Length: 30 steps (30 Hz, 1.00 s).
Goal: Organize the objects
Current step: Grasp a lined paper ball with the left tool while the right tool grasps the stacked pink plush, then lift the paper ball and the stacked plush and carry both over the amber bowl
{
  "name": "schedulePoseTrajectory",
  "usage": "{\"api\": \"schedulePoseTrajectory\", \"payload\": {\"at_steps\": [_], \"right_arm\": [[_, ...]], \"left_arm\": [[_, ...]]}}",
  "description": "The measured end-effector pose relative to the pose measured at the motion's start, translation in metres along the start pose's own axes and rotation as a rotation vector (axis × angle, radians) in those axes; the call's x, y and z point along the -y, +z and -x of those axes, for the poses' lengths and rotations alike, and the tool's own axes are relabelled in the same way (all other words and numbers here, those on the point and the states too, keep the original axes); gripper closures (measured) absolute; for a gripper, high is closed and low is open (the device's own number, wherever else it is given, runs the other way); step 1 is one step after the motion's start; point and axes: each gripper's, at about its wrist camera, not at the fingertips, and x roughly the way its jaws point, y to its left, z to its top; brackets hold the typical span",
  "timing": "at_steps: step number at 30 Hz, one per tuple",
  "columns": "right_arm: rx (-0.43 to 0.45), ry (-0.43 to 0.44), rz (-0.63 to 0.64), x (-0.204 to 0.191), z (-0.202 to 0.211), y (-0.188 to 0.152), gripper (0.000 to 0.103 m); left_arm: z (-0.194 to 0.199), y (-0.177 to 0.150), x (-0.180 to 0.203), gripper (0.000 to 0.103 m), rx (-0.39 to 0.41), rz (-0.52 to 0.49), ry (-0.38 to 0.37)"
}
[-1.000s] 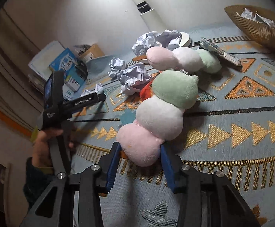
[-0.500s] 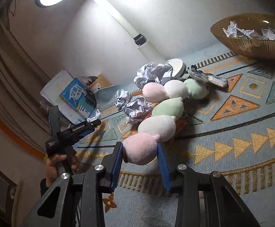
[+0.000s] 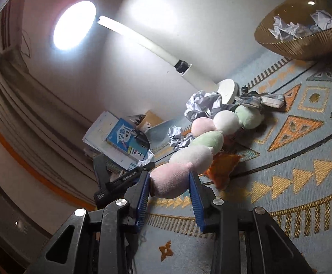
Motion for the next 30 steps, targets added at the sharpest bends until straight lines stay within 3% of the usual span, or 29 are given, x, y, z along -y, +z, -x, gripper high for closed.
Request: {"api": "schedulePoseTrajectory", "payload": {"at_steps": [7, 11, 15, 20, 24, 26, 30], "right_arm": [[0.024, 0.016, -0.076, 0.015, 0.005, 0.004, 0.069], [0.075, 0.001, -0.078, 0.015, 0.014, 0.007, 0.069], [0.159, -0.007, -0.047, 0.007, 0.033, 0.011, 0.069], [0.216, -0.043, 0.032, -0.011, 0.058, 0.028, 0.069], [0.292, -0.148, 0.061, -0.019, 0.079, 0.068, 0.070], [0.371, -0.173, 0.066, -0.015, 0.094, 0.094, 0.070], [0.491, -0.248, 0.022, 0.011, 0.120, 0.139, 0.070]], "left_arm": [[0.028, 0.003, 0.004, 0.060, 0.094, 0.003, -0.059], [0.046, 0.004, 0.010, 0.060, 0.154, -0.001, -0.130], [0.060, 0.011, 0.026, 0.060, 0.153, -0.002, -0.196], [0.092, 0.030, 0.078, 0.060, 0.221, -0.116, -0.211], [0.109, 0.045, 0.129, 0.060, 0.225, -0.187, -0.243], [0.115, 0.047, 0.159, 0.060, 0.237, -0.231, -0.244], [0.114, 0.053, 0.218, 0.060, 0.218, -0.289, -0.351]]}}
